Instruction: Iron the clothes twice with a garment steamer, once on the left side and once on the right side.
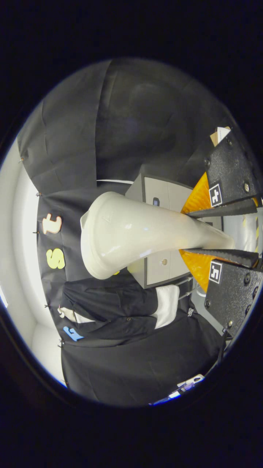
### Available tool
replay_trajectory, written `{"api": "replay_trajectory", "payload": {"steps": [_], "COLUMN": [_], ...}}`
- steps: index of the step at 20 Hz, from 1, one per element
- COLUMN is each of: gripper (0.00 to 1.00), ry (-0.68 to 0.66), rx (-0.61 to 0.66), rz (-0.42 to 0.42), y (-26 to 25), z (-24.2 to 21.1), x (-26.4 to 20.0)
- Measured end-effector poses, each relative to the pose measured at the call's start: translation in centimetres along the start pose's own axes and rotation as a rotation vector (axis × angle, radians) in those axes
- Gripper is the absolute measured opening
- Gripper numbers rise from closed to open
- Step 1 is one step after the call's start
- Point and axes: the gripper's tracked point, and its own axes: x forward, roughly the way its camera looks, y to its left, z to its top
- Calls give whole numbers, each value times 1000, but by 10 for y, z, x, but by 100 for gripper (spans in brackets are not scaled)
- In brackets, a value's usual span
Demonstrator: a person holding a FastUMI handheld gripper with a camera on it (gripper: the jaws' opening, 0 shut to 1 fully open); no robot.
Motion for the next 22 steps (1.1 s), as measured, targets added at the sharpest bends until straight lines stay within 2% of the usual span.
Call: {"api": "replay_trajectory", "payload": {"steps": [22], "gripper": [41], "ry": [23], "rx": [-7], "rz": [16], "y": [2], "z": [-4], "x": [5]}}
